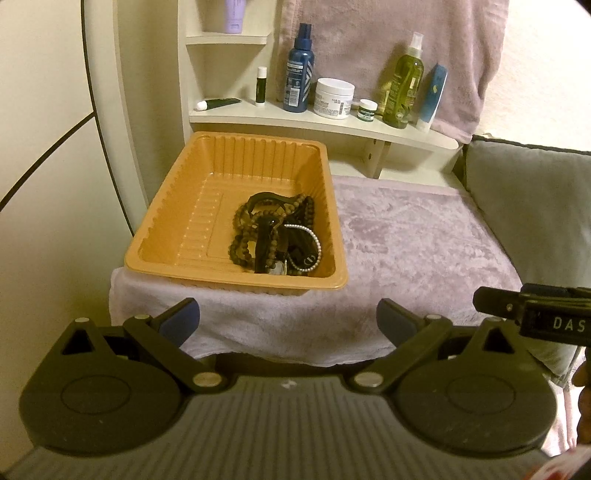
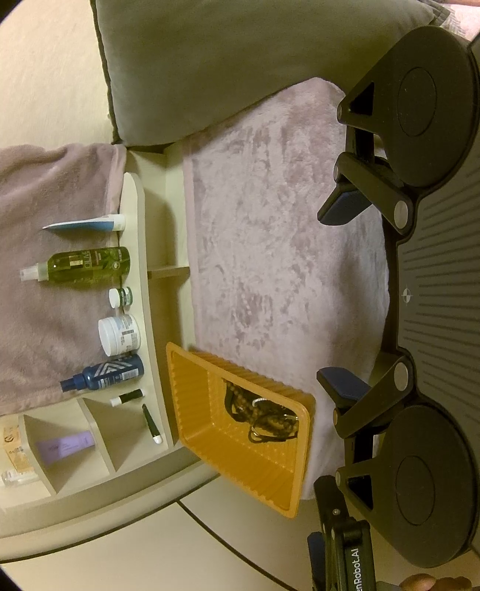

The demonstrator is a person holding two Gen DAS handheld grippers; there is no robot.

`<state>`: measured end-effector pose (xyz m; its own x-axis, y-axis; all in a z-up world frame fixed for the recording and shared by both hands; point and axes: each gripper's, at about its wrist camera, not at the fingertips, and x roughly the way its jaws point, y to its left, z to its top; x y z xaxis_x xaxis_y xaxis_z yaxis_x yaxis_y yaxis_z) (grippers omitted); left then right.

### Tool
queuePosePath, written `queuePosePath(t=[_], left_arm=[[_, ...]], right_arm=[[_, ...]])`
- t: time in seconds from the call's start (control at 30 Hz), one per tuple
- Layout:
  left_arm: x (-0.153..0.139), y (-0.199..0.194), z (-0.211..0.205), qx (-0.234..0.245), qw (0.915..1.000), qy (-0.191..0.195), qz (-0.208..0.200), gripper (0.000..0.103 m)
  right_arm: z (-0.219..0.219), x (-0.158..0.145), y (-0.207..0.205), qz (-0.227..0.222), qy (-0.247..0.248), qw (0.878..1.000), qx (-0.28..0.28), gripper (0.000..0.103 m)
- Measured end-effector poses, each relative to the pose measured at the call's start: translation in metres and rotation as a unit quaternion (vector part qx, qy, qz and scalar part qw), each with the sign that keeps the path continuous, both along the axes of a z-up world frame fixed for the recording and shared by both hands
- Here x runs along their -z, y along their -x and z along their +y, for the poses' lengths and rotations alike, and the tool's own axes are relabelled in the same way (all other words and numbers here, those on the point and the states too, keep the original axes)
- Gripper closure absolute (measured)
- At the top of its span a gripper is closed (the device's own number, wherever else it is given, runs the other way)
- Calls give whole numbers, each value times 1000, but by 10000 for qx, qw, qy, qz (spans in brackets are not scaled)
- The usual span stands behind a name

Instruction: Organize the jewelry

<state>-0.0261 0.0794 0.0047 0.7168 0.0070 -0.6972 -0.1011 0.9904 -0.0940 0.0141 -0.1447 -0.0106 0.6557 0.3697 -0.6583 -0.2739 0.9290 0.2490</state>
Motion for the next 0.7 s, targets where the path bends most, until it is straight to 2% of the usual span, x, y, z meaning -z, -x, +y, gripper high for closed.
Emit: queuePosePath(t=[0.7], left_arm=[[1,-2,-2,18,10000,-14,-11,2]], right_arm=[[0,-1,1,-45,12,10000,-67,19]])
